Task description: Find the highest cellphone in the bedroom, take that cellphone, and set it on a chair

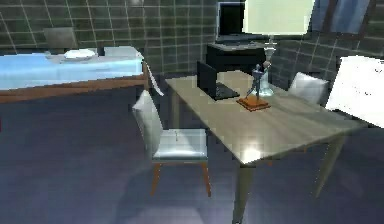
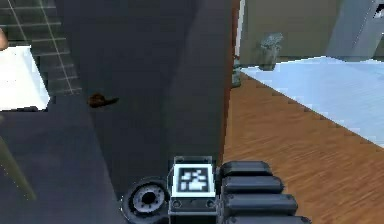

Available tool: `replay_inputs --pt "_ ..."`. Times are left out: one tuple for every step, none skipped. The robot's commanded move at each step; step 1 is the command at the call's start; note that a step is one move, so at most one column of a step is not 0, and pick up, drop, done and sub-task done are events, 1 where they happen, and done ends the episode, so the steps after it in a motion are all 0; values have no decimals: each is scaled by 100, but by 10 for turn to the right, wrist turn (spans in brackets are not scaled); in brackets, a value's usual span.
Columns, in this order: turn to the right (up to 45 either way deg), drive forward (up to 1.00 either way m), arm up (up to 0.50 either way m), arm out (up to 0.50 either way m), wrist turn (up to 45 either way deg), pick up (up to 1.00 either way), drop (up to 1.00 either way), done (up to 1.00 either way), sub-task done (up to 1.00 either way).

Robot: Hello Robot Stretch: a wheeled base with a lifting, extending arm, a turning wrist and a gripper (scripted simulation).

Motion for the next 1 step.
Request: replay_inputs --pt "450 0 0 0 0 0 0 0 0"
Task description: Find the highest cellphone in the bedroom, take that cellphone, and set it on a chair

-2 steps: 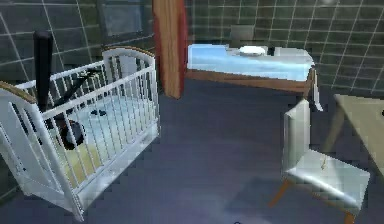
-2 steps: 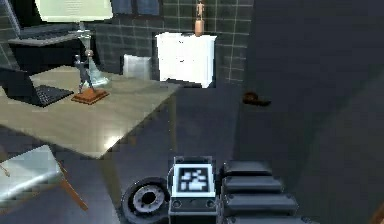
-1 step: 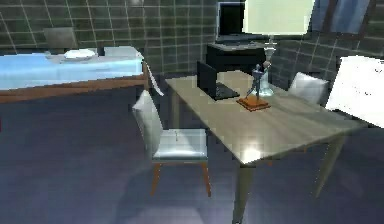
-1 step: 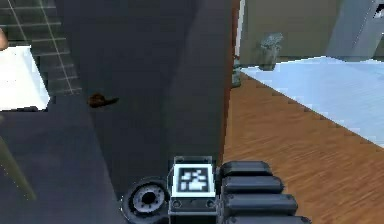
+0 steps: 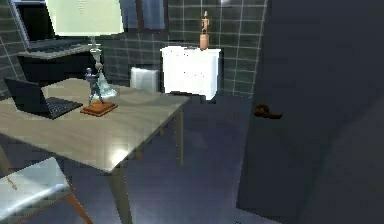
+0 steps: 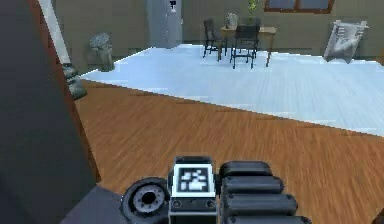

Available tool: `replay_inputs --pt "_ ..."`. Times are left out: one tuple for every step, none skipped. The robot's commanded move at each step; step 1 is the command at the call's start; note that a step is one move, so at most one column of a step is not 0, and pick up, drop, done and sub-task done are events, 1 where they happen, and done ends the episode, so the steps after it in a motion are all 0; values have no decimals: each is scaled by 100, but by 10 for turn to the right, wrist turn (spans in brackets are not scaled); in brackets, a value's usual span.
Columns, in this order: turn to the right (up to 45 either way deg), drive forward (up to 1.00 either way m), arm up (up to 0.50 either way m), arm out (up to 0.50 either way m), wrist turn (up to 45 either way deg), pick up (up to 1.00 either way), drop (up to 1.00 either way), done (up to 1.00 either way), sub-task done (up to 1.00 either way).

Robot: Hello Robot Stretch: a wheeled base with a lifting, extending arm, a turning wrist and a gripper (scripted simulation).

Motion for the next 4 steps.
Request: replay_inputs --pt "270 0 0 0 0 0 0 0 0" --pt "0 15 0 0 0 0 0 0 0" --pt "-450 0 0 0 0 0 0 0 0" --pt "-420 0 0 0 0 0 0 0 0"
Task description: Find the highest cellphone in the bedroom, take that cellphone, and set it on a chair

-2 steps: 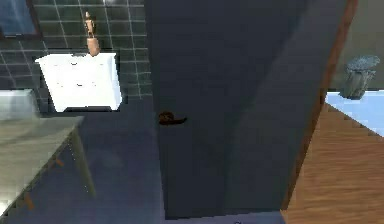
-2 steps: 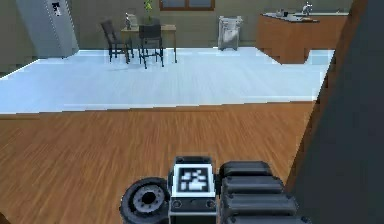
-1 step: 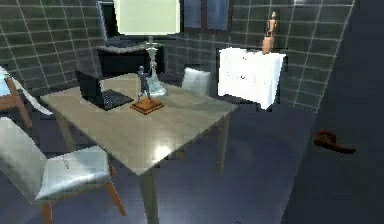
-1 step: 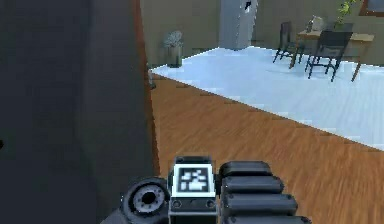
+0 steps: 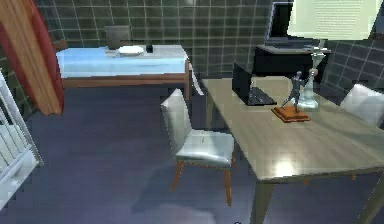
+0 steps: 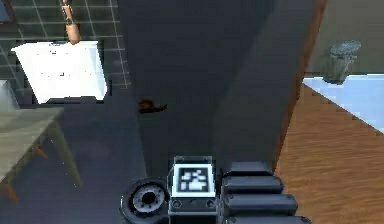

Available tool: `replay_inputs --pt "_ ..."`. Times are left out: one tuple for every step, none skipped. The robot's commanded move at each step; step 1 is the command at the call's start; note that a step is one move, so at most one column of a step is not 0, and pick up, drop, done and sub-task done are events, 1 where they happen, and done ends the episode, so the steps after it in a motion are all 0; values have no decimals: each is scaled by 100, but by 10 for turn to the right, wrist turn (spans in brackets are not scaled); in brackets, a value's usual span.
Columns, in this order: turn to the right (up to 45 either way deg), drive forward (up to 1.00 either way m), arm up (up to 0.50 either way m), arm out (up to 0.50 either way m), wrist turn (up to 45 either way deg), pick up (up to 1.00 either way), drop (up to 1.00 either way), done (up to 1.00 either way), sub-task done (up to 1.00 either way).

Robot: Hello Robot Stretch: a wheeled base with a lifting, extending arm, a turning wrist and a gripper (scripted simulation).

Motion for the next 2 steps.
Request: replay_inputs --pt "0 40 0 0 0 0 0 0 0" --pt "-450 0 0 0 0 0 0 0 0"
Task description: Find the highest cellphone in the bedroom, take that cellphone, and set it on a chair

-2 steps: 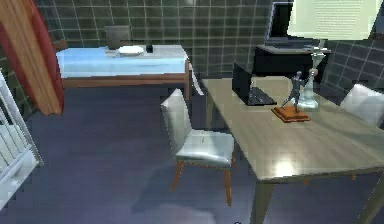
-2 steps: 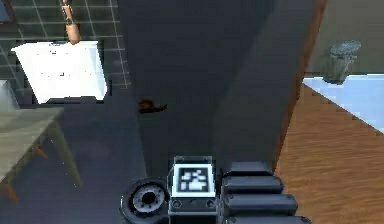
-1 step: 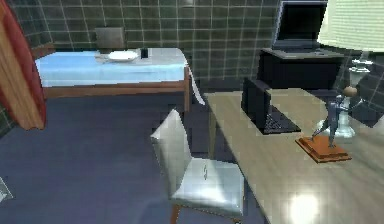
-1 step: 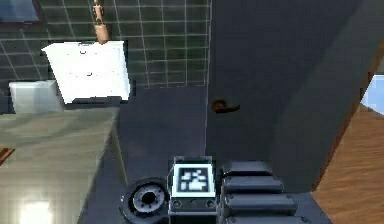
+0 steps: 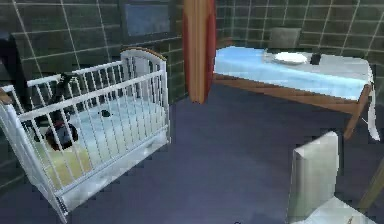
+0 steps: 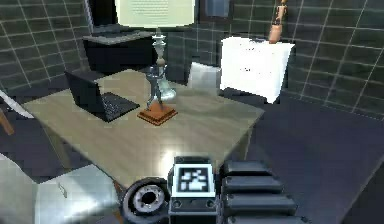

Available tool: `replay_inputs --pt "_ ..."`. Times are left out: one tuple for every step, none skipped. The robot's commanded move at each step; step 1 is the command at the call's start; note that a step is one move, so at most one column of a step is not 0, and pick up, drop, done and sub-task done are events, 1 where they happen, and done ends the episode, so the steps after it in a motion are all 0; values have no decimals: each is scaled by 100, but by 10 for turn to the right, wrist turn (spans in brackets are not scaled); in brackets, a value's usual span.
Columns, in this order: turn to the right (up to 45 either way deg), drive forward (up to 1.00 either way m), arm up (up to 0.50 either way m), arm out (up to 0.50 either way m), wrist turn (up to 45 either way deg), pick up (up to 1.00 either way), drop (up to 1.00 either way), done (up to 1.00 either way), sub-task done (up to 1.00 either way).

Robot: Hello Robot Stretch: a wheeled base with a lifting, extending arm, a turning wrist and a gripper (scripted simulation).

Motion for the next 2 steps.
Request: replay_inputs --pt "-450 0 0 0 0 0 0 0 0" --pt "-450 0 0 0 0 0 0 0 0"
